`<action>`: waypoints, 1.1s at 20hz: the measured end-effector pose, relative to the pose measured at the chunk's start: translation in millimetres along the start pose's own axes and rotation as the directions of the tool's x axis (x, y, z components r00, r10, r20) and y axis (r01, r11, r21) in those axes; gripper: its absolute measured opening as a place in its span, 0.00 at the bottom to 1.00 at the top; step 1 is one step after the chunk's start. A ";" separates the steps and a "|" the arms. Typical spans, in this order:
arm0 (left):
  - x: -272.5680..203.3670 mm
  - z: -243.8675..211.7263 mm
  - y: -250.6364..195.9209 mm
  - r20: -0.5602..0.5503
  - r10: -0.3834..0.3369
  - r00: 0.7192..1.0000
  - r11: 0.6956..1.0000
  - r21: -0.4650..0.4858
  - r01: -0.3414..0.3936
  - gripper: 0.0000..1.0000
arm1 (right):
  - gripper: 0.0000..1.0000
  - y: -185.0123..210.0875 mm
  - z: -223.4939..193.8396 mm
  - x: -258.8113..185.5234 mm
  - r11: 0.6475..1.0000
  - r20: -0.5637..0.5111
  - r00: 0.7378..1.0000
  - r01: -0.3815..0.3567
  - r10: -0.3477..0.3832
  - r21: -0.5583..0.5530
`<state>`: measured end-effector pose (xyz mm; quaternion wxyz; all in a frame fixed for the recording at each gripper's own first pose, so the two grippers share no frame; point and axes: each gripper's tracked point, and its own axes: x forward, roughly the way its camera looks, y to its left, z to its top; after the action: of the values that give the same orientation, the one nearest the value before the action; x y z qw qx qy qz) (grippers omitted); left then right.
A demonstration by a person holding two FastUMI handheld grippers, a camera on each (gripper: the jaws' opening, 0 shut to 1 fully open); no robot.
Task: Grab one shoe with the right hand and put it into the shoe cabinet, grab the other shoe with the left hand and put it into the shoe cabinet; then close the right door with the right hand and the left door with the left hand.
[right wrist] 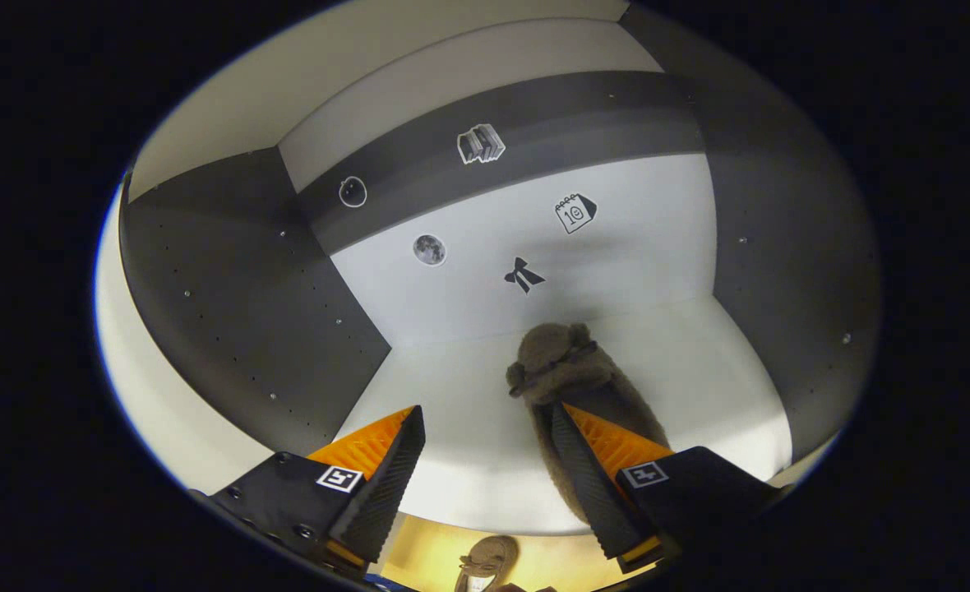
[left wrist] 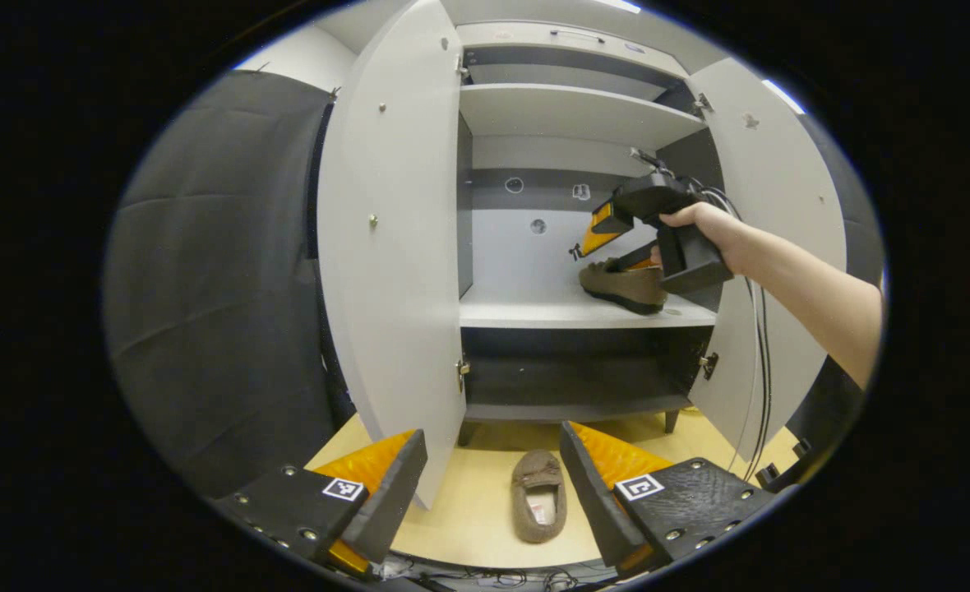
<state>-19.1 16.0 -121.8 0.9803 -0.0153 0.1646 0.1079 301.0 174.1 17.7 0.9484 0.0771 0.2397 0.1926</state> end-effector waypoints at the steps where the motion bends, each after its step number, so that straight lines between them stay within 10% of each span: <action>1: 0.4 -2.4 1.1 -0.003 -0.006 1.000 1.000 -0.003 0.006 0.94 | 0.99 -2.2 -3.6 -7.8 1.000 -0.003 1.000 0.012 -0.012 -0.015; 15: 42.5 -71.1 -35.5 -0.188 -0.191 0.963 0.982 -0.028 0.189 0.94 | 0.98 -19.0 -66.8 -161.6 0.966 0.246 0.967 0.118 -0.060 -0.229; 22: 82.4 -145.1 -45.2 -0.340 -0.226 0.913 0.969 0.022 0.248 0.99 | 0.92 -45.4 -139.1 -222.6 0.973 0.280 0.954 0.158 -0.107 -0.166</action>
<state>20.4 -20.6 -286.1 0.9438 -0.0216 0.3292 -0.0213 68.1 50.5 -20.0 0.9860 -0.0030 0.0941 0.1375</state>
